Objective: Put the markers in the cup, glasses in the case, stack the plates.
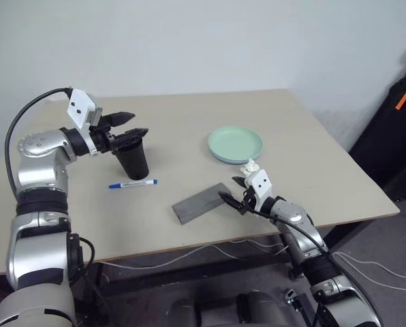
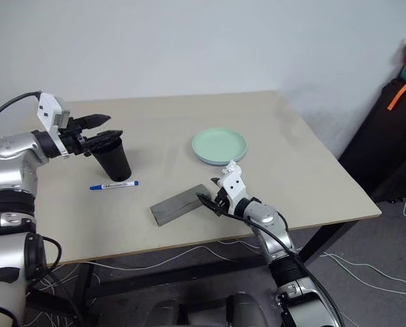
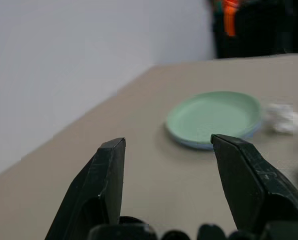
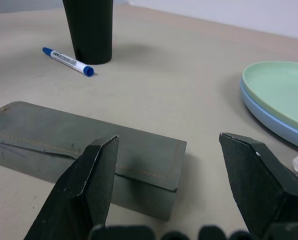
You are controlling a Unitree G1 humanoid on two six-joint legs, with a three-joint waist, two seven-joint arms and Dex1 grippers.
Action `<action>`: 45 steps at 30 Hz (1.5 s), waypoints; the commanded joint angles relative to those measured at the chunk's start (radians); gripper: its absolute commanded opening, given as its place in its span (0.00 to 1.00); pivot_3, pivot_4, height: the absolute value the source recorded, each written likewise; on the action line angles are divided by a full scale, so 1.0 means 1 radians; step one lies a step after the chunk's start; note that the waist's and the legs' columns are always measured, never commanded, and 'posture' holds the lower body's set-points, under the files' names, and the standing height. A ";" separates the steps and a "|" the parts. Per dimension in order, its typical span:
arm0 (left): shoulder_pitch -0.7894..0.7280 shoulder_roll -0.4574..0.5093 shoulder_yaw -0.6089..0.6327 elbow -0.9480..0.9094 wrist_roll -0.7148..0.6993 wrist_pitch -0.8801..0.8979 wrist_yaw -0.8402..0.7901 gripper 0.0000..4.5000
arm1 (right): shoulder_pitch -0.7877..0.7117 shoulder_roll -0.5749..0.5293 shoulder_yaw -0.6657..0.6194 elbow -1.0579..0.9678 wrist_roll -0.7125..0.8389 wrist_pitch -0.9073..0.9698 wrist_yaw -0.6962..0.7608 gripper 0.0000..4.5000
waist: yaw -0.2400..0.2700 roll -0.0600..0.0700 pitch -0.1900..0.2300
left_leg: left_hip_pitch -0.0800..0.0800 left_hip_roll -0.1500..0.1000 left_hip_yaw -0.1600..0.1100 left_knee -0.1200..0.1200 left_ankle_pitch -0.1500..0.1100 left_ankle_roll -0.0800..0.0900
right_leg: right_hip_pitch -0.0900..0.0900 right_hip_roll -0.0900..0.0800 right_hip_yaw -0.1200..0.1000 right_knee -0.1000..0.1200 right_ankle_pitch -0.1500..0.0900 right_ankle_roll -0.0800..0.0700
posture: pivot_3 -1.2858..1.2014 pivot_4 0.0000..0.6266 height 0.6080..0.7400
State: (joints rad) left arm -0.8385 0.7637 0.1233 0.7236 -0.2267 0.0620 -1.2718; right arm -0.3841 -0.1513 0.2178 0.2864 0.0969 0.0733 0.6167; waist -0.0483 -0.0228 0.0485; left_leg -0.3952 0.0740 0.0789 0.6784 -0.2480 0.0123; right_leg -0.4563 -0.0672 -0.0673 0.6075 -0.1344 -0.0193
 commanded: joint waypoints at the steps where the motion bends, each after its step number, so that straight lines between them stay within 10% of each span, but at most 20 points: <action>1: 0.035 0.088 -0.128 -0.109 0.048 0.076 -0.198 0.63 | -0.034 0.006 -0.007 -0.021 0.001 -0.007 0.004 0.78 | -0.003 0.000 0.000 | 0.000 0.000 0.000 0.000 0.000 0.000 | 0.000 0.000 0.000 0.000 0.000 0.000 | 0.52 0.00 1.00; 14: -0.132 0.118 -0.357 0.257 0.373 -0.157 -0.119 0.63 | -0.053 0.010 -0.012 0.004 -0.003 -0.015 -0.001 0.78 | 0.002 0.000 0.000 | -0.001 0.000 0.000 0.000 0.000 0.000 | -0.001 0.000 0.000 0.000 0.000 -0.001 | 0.52 0.00 1.00; 45: -0.262 -0.075 -0.438 0.581 0.604 -0.276 0.113 0.63 | -0.081 0.010 -0.016 0.026 -0.002 -0.008 -0.002 0.78 | 0.001 -0.001 0.000 | -0.002 0.000 0.001 0.000 0.001 0.003 | -0.003 0.000 0.001 0.001 0.000 0.000 | 0.52 0.00 1.00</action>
State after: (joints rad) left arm -1.0712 0.6872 -0.3111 1.3079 0.3653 -0.2100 -1.1715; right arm -0.4313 -0.1421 0.2145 0.3375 0.0957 0.0721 0.6160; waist -0.0472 -0.0234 0.0486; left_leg -0.3970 0.0741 0.0799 0.6779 -0.2467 0.0147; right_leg -0.4589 -0.0674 -0.0668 0.6082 -0.1346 -0.0194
